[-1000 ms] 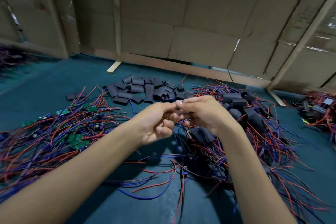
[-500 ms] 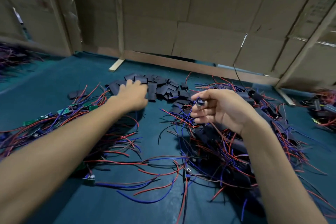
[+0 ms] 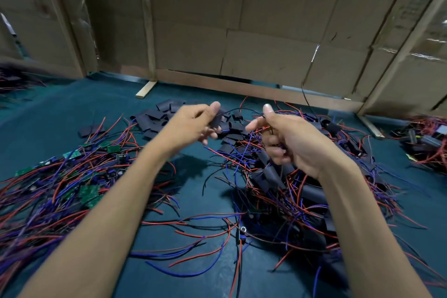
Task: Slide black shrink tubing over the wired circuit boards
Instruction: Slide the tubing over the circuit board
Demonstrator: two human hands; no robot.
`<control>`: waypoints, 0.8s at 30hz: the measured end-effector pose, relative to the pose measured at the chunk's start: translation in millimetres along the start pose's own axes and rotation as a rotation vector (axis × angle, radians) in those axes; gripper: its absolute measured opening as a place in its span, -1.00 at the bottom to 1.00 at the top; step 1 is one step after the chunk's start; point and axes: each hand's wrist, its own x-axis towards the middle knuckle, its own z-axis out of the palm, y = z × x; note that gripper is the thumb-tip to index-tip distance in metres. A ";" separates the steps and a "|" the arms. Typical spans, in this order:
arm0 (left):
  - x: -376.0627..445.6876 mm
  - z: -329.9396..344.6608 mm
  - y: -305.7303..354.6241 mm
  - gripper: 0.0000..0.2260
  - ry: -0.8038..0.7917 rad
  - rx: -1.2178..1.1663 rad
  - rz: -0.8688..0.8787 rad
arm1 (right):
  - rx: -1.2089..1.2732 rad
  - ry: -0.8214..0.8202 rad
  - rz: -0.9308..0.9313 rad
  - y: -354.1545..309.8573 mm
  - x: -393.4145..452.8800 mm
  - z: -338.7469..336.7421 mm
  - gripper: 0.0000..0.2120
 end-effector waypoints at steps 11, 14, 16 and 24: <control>-47.4 51.5 -37.4 -0.80 0.019 0.030 0.223 | -0.078 0.145 -0.287 -14.1 -20.0 -37.1 -0.67; -49.8 52.8 -39.8 -0.70 0.031 0.253 0.360 | -0.131 0.130 -0.283 -12.6 -21.5 -39.4 -0.67; -49.9 53.9 -36.7 -0.68 0.038 0.276 0.412 | -0.182 0.115 -0.275 -10.6 -20.5 -37.4 -0.66; -55.9 54.0 -25.0 -0.76 0.107 0.211 0.450 | -0.290 0.058 -0.243 -4.5 -12.6 -25.6 -0.65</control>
